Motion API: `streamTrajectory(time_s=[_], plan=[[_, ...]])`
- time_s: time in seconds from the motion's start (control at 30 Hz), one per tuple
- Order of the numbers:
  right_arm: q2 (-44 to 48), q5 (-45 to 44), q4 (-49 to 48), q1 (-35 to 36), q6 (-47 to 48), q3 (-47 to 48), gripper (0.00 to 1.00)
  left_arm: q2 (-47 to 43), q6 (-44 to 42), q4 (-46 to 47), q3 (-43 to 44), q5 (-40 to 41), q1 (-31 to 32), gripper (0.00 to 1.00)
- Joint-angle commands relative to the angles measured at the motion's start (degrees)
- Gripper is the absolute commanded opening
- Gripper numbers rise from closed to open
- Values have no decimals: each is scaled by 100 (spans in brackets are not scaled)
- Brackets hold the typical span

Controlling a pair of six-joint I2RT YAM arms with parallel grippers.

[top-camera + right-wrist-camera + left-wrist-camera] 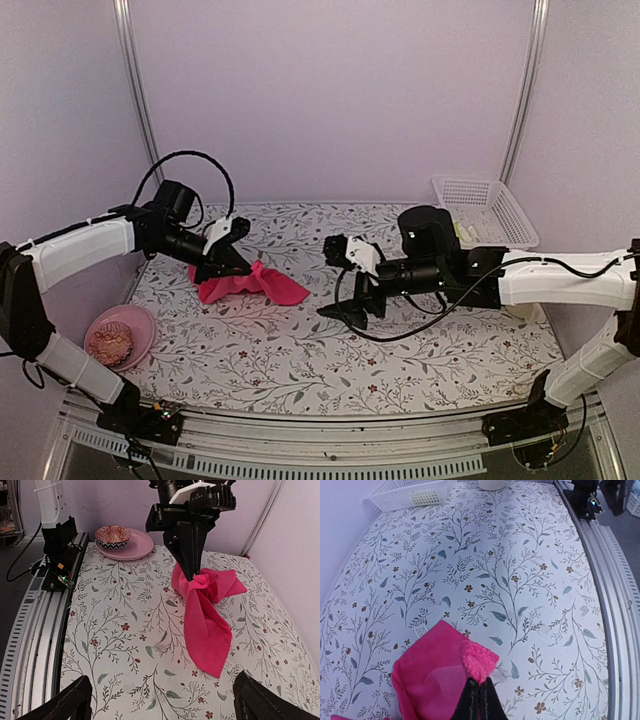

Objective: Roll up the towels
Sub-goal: Move the towel to the center of the board, then pass from the left arm to the right

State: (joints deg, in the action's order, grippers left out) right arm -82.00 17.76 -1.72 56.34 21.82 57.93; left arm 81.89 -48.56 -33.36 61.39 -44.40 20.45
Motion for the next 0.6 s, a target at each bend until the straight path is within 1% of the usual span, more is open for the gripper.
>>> streamTrajectory(time_s=[0.0, 0.13, 0.17, 0.37, 0.57], plan=[[-740, -205, -410, 200, 51, 288, 99, 22, -164, -266, -7, -660, 65, 0], [-1518, -989, -444, 356, -24, 652, 99, 49, -36, -186, -5, -631, 74, 0], [-1677, -1045, -444, 376, -111, 757, 99, 47, -32, -162, -35, -639, 73, 0], [-2096, -375, -997, 396, -774, 1240, 97, 154, -50, -52, -179, -614, 208, 0], [-2453, -92, -1111, 396, -1210, 1861, 88, 179, -40, 28, -209, -593, 279, 0]])
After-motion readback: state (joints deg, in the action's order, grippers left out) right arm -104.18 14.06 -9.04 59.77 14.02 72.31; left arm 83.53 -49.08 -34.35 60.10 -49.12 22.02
